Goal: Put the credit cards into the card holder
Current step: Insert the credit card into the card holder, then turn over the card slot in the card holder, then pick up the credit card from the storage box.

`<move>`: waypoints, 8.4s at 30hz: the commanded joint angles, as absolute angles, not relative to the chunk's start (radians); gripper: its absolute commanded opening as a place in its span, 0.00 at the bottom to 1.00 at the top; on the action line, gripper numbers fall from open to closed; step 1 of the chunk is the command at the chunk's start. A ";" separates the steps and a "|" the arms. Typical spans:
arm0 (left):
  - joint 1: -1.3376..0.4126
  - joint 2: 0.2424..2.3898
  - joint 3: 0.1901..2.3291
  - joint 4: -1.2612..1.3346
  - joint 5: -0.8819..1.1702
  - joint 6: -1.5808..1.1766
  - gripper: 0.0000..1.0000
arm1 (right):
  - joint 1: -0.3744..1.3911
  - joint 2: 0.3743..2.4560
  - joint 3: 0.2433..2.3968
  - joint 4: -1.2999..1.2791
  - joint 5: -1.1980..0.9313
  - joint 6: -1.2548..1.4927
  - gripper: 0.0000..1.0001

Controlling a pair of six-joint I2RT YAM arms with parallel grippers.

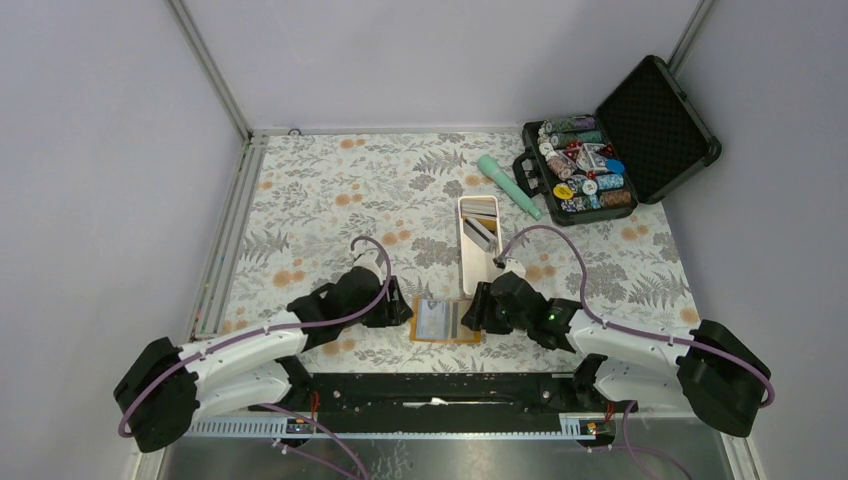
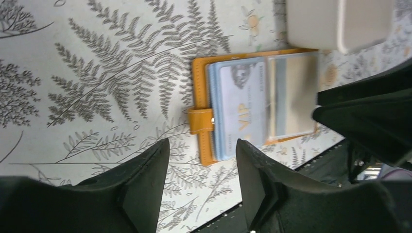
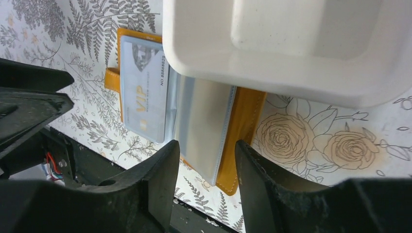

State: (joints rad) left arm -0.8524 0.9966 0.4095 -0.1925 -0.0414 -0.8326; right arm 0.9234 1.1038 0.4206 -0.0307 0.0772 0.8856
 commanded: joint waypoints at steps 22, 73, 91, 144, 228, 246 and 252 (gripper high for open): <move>-0.858 1.188 0.404 0.202 0.160 -0.931 0.47 | 0.918 1.157 0.315 0.137 0.062 0.956 0.34; -0.910 1.240 0.424 0.219 0.132 -1.013 0.44 | 0.919 1.166 0.299 0.160 0.054 0.974 0.34; -0.937 1.201 0.450 0.238 0.138 -1.025 0.44 | 0.919 1.180 0.292 0.181 0.044 0.980 0.33; -1.007 1.265 0.548 0.262 0.091 -0.913 0.56 | 0.914 0.707 0.416 -0.321 0.251 0.864 0.46; -0.266 0.987 0.914 -0.537 0.227 -0.382 0.99 | 0.457 1.636 1.004 -0.081 0.045 0.158 0.33; -0.264 0.973 0.890 -0.500 0.290 -0.397 0.99 | 0.457 1.620 1.005 -0.116 0.067 0.160 0.33; -0.285 0.960 0.866 -0.464 0.291 -0.453 0.99 | 0.457 1.615 1.005 -0.124 0.068 0.161 0.33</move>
